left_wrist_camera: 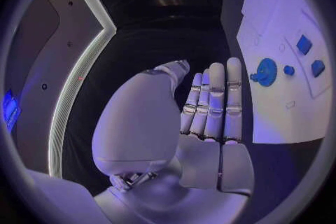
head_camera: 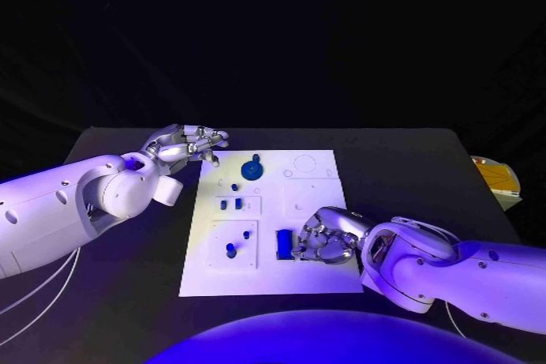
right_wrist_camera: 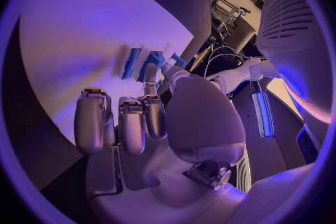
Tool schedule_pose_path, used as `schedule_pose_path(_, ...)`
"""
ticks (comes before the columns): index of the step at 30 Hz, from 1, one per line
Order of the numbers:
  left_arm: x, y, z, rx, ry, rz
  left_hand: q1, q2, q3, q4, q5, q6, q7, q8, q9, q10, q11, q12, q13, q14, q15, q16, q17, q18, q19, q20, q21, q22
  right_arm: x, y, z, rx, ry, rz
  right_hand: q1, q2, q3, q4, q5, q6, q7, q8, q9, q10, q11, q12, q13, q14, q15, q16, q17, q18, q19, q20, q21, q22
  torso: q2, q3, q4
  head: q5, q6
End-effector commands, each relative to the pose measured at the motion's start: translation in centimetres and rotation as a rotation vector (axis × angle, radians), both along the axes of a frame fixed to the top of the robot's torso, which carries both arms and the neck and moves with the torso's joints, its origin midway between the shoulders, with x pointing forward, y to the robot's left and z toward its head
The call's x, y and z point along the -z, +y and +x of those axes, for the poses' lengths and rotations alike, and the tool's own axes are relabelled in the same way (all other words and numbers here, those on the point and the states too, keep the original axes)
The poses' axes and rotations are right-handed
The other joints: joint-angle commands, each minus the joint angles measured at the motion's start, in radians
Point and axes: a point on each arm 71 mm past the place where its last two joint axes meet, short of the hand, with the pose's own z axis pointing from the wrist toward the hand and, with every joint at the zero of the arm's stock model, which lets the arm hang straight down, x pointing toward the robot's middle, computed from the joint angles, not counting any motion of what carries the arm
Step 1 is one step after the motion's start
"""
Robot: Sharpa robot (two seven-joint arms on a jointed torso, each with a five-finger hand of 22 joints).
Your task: Assemble the parts on the task board
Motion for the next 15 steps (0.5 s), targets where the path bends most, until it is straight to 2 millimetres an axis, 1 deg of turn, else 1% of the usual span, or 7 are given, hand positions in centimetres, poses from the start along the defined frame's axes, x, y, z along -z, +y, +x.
schedule_pose_path(1, -0.1, -0.3, -0.1, 0.021, -0.003, -0.009, 0.007, 0.004, 0.009, 0.000, 0.005, -0.007, -0.002, 0.005, 0.001, -0.007, 0.003, 0.005, -0.002, -0.005, 0.005, -0.006, 0.001, 0.013, 0.000, 0.003, -0.004, 0.002, -0.2, 0.5, 0.0, -0.024, -0.025, 0.024, 0.008, 0.000, -0.002, -0.003, 0.001, 0.001, -0.004, 0.007, 0.002, 0.071, -0.010, 0.004, 0.195, 0.103, -0.010, 0.003, 0.260, -0.014, 0.053, -0.007, 0.004, 0.211, 0.000, -0.0011, 0.0007, 0.000, 0.000)
schedule_pose_path(4, -0.1, -0.4, -0.1, 0.026, -0.008, -0.003, 0.007, 0.004, 0.009, 0.000, 0.005, -0.007, -0.002, 0.005, 0.001, -0.007, 0.003, 0.005, -0.002, -0.005, 0.005, -0.006, 0.001, 0.013, 0.000, 0.003, -0.004, 0.002, -0.1, 0.7, 0.1, -0.026, -0.019, 0.019, 0.010, 0.001, -0.001, -0.004, 0.000, 0.002, -0.005, 0.008, 0.002, 0.071, -0.010, 0.004, 0.196, 0.103, -0.010, 0.003, 0.260, -0.014, 0.053, -0.007, 0.004, 0.211, 0.000, -0.0012, 0.0021, -0.002, 0.000)
schedule_pose_path(6, -0.1, -0.5, -0.1, 0.029, -0.010, 0.000, 0.007, 0.004, 0.009, 0.000, 0.005, -0.007, -0.002, 0.005, 0.001, -0.007, 0.003, 0.005, -0.002, -0.005, 0.005, -0.006, 0.001, 0.013, 0.000, 0.003, -0.004, 0.002, 0.0, 0.8, 0.2, -0.027, -0.016, 0.013, 0.010, 0.001, -0.001, -0.004, 0.000, 0.002, -0.005, 0.008, 0.002, 0.070, -0.010, 0.002, 0.194, 0.103, -0.010, 0.003, 0.258, -0.014, 0.053, -0.007, 0.002, 0.211, 0.000, -0.0009, 0.0006, 0.000, 0.000)
schedule_pose_path(12, -0.1, -0.6, -0.1, 0.034, -0.014, 0.004, 0.007, 0.004, 0.009, 0.000, 0.005, -0.007, -0.002, 0.005, 0.001, -0.007, 0.003, 0.005, -0.002, -0.005, 0.005, -0.006, 0.001, 0.013, 0.000, 0.003, -0.004, 0.002, 0.5, 1.3, 0.5, -0.036, -0.009, -0.014, 0.012, 0.001, -0.002, -0.004, -0.002, 0.002, -0.005, 0.009, 0.002, 0.069, -0.011, 0.000, 0.193, 0.103, -0.010, 0.002, 0.257, -0.014, 0.052, -0.008, -0.001, 0.210, 0.001, -0.0003, 0.0028, 0.002, 0.000)
schedule_pose_path(14, -0.1, -0.6, -0.1, 0.034, -0.014, 0.005, 0.007, 0.004, 0.009, 0.000, 0.005, -0.007, -0.002, 0.005, 0.001, -0.007, 0.003, 0.005, -0.002, -0.005, 0.005, -0.006, 0.001, 0.013, 0.000, 0.003, -0.004, 0.002, 0.6, 1.4, 0.6, -0.040, -0.006, -0.022, 0.020, -0.002, -0.002, -0.007, -0.006, 0.002, -0.006, 0.010, 0.003, 0.069, -0.011, 0.000, 0.193, 0.103, -0.010, 0.002, 0.256, -0.013, 0.052, -0.008, -0.003, 0.210, 0.002, -0.0006, 0.0028, 0.002, 0.000)
schedule_pose_path(15, -0.1, -0.6, -0.1, 0.034, -0.015, 0.005, 0.009, 0.003, 0.009, -0.002, 0.005, -0.008, -0.002, 0.005, 0.001, -0.007, 0.003, 0.006, -0.002, -0.006, 0.005, -0.006, 0.001, 0.013, -0.001, 0.003, -0.004, 0.002, 0.6, 1.5, 0.6, -0.043, -0.005, -0.026, 0.023, -0.003, -0.001, -0.009, -0.007, 0.002, -0.007, 0.010, 0.003, 0.069, -0.012, -0.001, 0.193, 0.103, -0.011, 0.002, 0.255, -0.013, 0.052, -0.008, -0.003, 0.210, 0.001, -0.0001, 0.0025, 0.003, 0.000)
